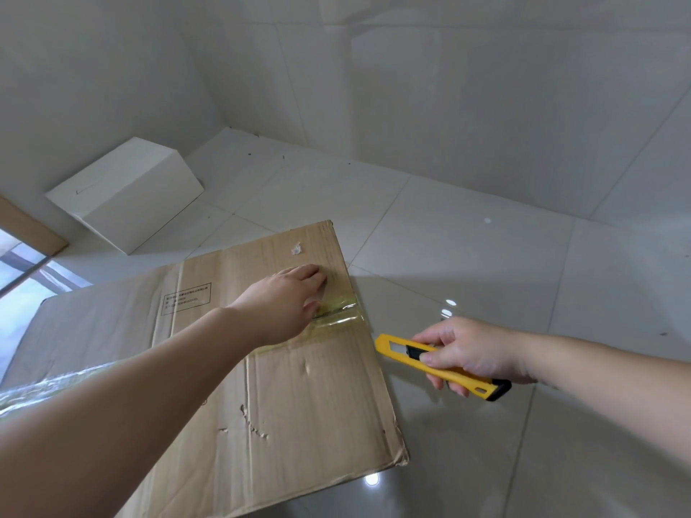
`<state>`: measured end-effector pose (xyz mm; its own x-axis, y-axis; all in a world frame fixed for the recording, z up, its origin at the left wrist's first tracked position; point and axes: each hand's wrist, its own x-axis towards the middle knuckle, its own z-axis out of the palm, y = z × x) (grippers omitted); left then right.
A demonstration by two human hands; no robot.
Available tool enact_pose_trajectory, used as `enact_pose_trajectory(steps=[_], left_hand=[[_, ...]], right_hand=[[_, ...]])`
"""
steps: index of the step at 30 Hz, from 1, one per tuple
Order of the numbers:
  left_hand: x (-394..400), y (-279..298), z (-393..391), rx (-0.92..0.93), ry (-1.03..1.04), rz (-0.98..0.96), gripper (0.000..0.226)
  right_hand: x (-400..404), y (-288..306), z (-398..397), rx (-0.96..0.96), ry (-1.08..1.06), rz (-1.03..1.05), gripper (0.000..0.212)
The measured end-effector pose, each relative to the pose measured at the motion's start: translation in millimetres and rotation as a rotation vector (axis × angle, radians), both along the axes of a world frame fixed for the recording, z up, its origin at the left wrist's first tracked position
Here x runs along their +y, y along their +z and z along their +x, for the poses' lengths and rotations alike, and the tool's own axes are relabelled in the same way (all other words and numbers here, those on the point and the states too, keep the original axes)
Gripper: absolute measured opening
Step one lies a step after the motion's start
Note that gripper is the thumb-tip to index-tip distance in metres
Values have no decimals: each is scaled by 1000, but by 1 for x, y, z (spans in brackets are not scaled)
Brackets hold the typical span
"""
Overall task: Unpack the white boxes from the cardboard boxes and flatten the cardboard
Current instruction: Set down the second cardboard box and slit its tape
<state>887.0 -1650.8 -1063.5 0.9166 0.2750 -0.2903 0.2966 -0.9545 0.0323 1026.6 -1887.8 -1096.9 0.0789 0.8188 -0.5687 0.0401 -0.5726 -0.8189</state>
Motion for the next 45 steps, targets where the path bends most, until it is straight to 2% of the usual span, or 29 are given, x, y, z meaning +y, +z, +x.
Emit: enact_pose_trajectory(steps=[6,10,14,16,18,24,30,36,38,40,42,45], left_hand=[[0,3,2,2,-10,11,47],[0,2,3,12,-5,23,48],[-1,1,3,9,16,18,47],[-1,2,3,20,19,15,50],[-1,2,3,30,22,17,52],[-3,1,4,52,19,33,50],[-5,1,3,74,28,40,52],[-10,4,2,38,45,20,54],[-10,1,1,-50,6,24,52],[-11,1,2,-113,-102,5,56],[-15,2,6,-58,-249,-43,64],[-25,4,13,77,-326,-108,64]], right_hand=[[-6,-2,-2,49,-33,-17,24],[-32,-5,-11,145,26,-63,32],[-41,-6,-12,127,26,-49,34],[-50,-4,-12,140,69,-77,40],[-62,0,-14,158,127,-108,37],[-62,0,-18,111,146,-83,35],[-78,6,-13,143,247,-151,38],[-67,29,33,34,336,-240,37],[-64,34,48,-18,286,-239,39],[-57,30,57,-92,143,-199,36],[-46,19,56,-160,-65,-116,21],[-31,5,44,-216,-269,-19,19]])
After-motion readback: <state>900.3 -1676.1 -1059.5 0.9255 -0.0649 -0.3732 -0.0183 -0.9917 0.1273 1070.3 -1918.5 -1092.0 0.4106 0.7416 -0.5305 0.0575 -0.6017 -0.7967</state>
